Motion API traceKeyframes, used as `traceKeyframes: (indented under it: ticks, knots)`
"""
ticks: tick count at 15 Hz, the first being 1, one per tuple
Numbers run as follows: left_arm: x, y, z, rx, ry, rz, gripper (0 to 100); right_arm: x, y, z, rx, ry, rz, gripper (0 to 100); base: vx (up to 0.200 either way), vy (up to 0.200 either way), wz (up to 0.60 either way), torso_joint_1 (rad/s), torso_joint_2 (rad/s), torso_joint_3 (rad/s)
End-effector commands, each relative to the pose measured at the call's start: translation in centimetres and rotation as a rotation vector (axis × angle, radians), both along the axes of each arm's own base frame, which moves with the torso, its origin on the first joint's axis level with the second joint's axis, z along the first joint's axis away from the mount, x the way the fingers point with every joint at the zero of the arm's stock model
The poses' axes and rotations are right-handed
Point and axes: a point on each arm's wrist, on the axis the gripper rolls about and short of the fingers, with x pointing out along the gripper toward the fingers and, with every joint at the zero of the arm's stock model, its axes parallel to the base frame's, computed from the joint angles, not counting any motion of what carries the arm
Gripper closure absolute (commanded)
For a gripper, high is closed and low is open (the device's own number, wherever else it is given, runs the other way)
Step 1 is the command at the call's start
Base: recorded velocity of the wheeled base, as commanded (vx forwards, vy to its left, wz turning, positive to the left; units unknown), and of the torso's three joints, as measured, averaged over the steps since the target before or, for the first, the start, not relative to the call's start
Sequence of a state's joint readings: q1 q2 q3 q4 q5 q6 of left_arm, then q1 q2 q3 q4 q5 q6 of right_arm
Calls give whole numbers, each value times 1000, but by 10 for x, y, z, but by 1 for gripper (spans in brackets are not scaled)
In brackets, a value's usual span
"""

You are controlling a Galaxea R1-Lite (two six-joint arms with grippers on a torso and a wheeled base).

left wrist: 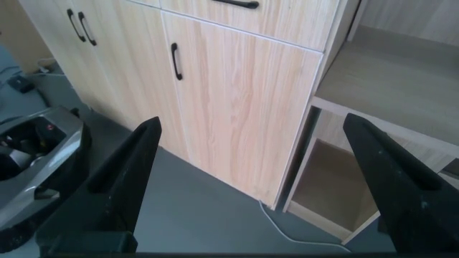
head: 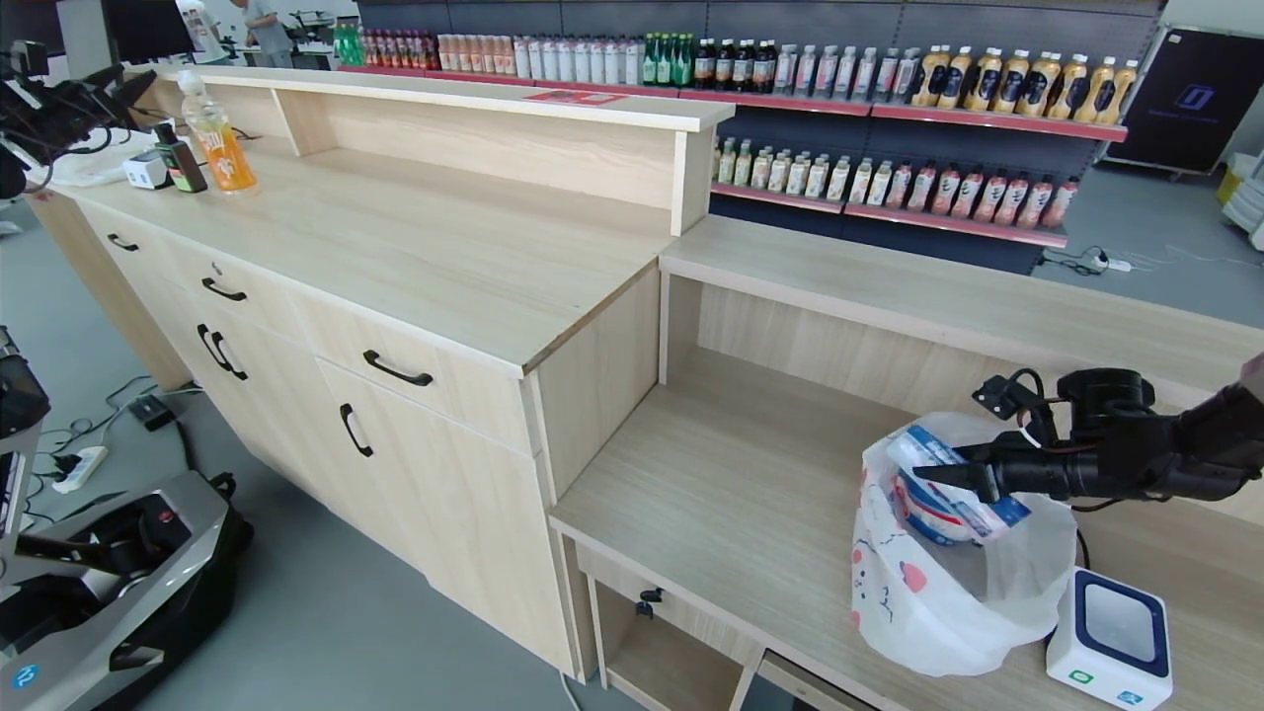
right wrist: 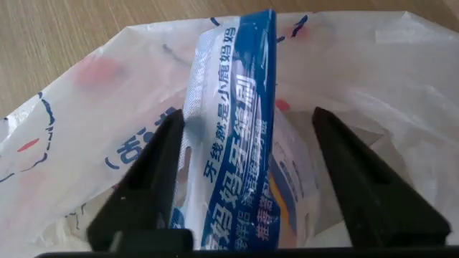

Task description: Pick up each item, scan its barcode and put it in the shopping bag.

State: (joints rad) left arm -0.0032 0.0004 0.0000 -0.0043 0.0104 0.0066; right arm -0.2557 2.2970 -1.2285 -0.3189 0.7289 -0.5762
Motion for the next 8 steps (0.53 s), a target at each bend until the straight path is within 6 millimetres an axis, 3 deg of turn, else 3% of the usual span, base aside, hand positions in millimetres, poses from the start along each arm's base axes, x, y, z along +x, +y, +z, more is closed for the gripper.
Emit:
traceKeyframes:
  ticks: [1,3,8]
  knots:
    - [0,0,0,0,-1,0,0,4,6,18,-22,-85,20,0,0,0,0,0,0,0]
    - [0,0,0,0,-1,0,0,-1,17,41,-34,-147,42,0,0,0,0,0,0,0]
    - [0,0,0,0,-1,0,0,-61,41,113,-52,-231,72,0,0,0,0,0,0,0]
